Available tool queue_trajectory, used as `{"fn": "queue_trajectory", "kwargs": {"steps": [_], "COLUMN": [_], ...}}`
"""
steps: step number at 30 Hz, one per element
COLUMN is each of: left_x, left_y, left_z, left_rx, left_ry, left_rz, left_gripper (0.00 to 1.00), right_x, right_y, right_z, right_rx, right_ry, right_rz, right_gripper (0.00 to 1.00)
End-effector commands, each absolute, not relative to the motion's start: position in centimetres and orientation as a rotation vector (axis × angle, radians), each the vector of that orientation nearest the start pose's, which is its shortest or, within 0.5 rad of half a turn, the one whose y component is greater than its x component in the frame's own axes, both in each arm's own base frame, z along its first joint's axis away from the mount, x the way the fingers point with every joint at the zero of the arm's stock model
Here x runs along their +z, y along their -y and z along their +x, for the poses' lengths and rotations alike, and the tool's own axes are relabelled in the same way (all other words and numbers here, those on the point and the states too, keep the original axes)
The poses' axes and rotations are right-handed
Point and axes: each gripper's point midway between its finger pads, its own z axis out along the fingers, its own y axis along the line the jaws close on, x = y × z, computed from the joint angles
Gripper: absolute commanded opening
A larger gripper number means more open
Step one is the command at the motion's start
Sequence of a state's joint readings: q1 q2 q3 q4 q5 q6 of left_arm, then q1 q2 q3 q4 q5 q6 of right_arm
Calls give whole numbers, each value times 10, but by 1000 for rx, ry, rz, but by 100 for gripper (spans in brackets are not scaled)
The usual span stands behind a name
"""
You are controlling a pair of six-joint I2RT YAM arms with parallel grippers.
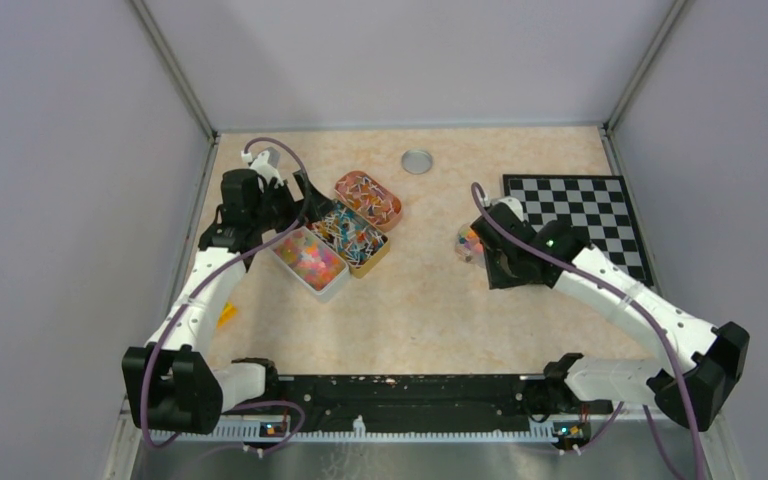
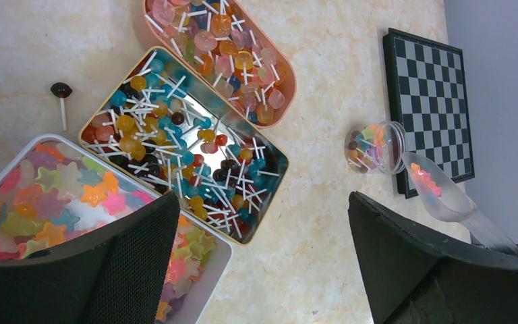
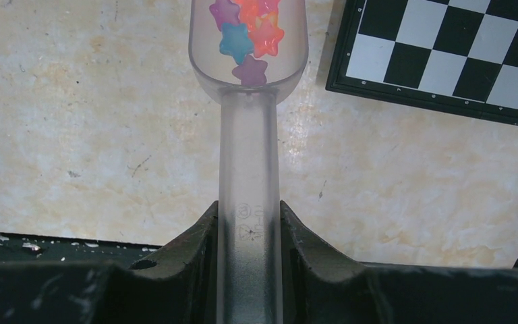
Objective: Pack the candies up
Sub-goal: Place the fake candies in the packing bottle.
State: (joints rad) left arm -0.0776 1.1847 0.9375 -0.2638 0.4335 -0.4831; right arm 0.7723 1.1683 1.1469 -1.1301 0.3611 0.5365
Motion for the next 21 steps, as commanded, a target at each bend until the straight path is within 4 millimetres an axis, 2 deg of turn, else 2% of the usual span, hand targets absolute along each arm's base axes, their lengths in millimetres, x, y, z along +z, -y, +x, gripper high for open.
{"fn": "queue_trajectory", "kwargs": {"steps": [1, 8, 21], "left_x": [228, 228, 226], "left_y": [119, 119, 118], "left_z": [345, 345, 345], "left_rx": [-784, -778, -770], "left_ry": [-2079, -2081, -2083], "left_rz": [-121, -124, -129], "left_gripper": [99, 99, 99], "right_x": [188, 182, 192], "right_y": [-133, -133, -127], "right_z": [202, 204, 212], "right_rx": [-17, -41, -57], "right_ry": [-2565, -2595, -2601], "right_rz": [-212, -234, -246], "right_gripper": [0, 0, 0]}}
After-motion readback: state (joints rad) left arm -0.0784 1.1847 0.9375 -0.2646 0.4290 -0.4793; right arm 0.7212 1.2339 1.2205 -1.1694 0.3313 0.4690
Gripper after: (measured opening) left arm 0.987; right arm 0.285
